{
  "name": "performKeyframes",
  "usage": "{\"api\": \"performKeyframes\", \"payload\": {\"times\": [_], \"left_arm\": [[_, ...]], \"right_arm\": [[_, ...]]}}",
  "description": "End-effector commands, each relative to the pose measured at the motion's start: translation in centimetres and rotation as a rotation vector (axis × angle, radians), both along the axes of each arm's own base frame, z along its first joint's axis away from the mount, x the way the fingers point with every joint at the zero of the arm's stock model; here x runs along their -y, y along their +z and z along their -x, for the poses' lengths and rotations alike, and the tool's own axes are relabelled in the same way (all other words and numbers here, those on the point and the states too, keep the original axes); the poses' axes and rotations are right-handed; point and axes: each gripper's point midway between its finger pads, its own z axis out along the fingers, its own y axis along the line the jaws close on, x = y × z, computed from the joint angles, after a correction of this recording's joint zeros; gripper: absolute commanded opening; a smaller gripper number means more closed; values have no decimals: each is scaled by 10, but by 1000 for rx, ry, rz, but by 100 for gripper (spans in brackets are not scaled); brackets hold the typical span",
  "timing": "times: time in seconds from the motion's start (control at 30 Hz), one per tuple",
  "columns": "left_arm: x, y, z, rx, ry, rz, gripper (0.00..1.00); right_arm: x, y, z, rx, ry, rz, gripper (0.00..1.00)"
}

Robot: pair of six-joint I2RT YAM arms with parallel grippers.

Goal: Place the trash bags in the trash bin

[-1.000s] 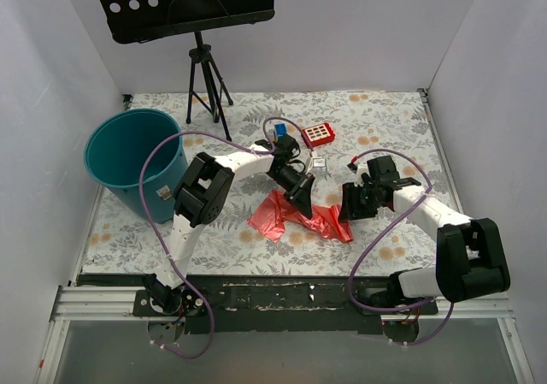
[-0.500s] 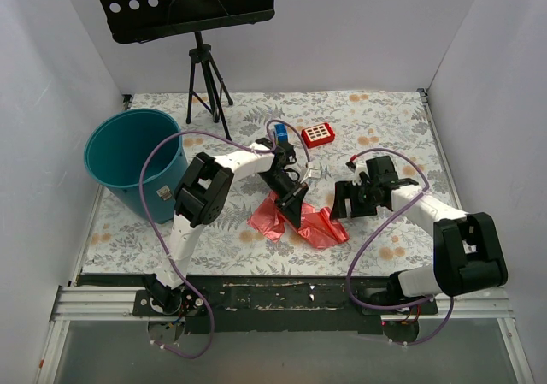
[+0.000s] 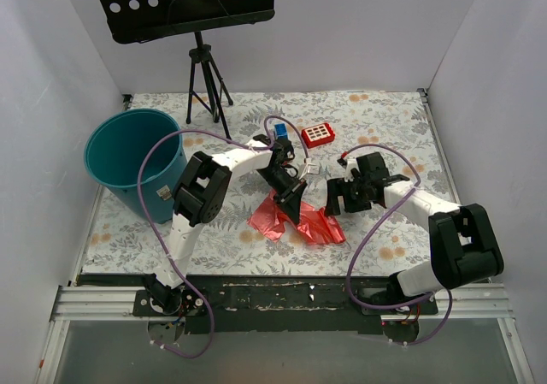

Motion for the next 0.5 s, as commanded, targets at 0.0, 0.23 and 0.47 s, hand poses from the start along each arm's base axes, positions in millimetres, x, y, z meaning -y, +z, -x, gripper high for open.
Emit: {"api": "performKeyframes", "payload": {"times": [0.0,0.23,0.47], "left_arm": [[5,14,-10,37,6,50,0],[4,20,-15,87,-15,49,0],[-14,19,-14,140,-68,2,0]], "right_arm": [[21,-21,2,-15,-16,157,90],[51,-24,-11,-7,-153,258,91],[60,-16,-19,5,-190,222,90]]}}
